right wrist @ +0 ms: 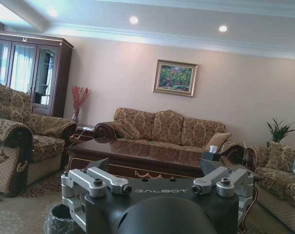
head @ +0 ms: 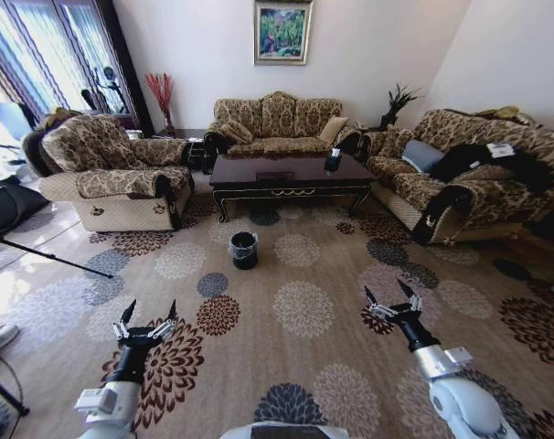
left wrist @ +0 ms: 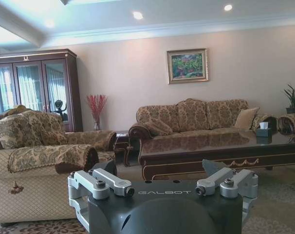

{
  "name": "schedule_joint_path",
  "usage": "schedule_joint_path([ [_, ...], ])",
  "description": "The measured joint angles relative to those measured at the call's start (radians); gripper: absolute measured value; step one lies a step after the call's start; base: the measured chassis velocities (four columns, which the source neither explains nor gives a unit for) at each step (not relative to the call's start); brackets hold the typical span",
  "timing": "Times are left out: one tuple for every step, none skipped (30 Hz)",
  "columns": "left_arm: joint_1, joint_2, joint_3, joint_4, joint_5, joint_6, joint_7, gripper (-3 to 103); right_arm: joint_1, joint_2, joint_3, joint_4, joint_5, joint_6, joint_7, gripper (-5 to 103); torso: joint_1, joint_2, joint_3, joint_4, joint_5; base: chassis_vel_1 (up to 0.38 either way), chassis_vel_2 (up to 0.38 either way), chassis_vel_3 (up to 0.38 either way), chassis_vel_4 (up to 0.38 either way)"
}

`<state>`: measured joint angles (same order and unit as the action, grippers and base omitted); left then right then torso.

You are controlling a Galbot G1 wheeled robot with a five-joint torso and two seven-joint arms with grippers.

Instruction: Move to the front of the table and pick up the trash from the floor, then place it into the trash bin.

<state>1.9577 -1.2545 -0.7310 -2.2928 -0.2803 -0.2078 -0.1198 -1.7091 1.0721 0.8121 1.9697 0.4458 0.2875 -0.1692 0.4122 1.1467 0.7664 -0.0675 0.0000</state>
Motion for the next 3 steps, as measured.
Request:
schedule_joint_path([
  [0.0, 0.0, 0.0, 0.0, 0.0, 0.0, 0.0, 100, 0.0, 0.0, 0.0, 0.0, 0.0, 0.0, 0.0, 100, 0.0, 0.0, 0.0, 0.0, 0.0, 0.0, 0.0, 0.0, 0.0],
  [0.0, 0.0, 0.0, 0.0, 0.0, 0.0, 0.0, 100, 0.0, 0.0, 0.0, 0.0, 0.0, 0.0, 0.0, 100, 0.0, 0.0, 0.0, 0.0, 0.0, 0.0, 0.0, 0.0, 0.0],
  [0.0, 0.0, 0.0, 0.0, 0.0, 0.0, 0.0, 100, 0.0, 0.0, 0.0, 0.0, 0.0, 0.0, 0.0, 100, 0.0, -0.001, 0.0, 0.0, 0.0, 0.0, 0.0, 0.0, 0.0],
])
